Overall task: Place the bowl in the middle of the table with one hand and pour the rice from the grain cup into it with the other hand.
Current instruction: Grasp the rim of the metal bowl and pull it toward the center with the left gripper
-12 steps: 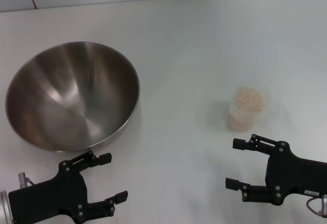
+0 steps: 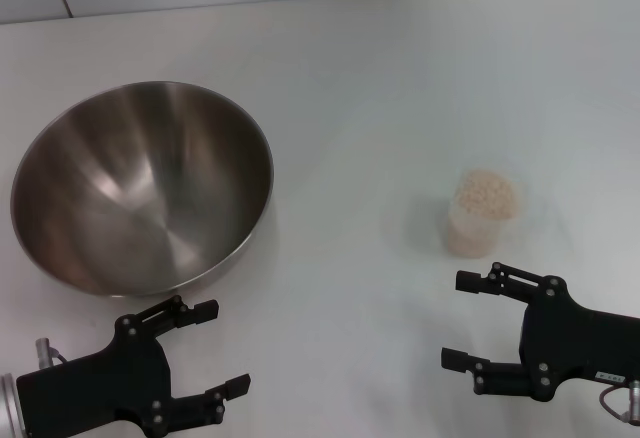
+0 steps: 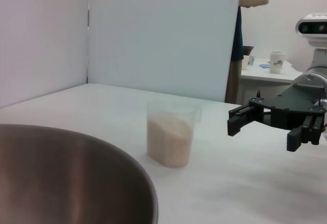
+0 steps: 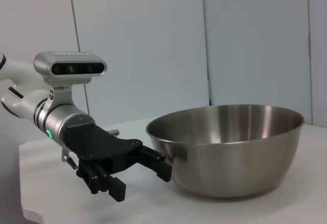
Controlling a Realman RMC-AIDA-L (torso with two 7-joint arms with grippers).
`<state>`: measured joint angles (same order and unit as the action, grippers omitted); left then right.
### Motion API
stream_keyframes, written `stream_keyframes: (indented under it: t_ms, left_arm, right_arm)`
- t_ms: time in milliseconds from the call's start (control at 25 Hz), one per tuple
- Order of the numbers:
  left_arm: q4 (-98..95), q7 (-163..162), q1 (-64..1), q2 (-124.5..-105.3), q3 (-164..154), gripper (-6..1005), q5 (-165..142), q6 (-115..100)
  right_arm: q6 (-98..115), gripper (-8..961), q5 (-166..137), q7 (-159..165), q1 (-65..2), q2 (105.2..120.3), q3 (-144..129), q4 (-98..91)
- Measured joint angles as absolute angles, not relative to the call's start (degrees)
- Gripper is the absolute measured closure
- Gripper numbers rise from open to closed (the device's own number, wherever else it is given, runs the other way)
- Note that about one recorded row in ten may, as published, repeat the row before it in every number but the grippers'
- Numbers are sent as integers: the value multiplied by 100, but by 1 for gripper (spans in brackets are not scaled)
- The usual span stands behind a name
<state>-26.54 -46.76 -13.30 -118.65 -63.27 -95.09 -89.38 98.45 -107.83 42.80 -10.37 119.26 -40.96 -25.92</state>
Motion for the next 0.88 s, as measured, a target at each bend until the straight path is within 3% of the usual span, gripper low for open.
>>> stream_keyframes:
  t_ms: [880]
  left_arm:
    - [-2668,-4675,-1274,-11865,-6371,139,-9509,-9008]
  right_arm:
    - [9864,122,-10777,4280,-1037,11935,-4095,-2592]
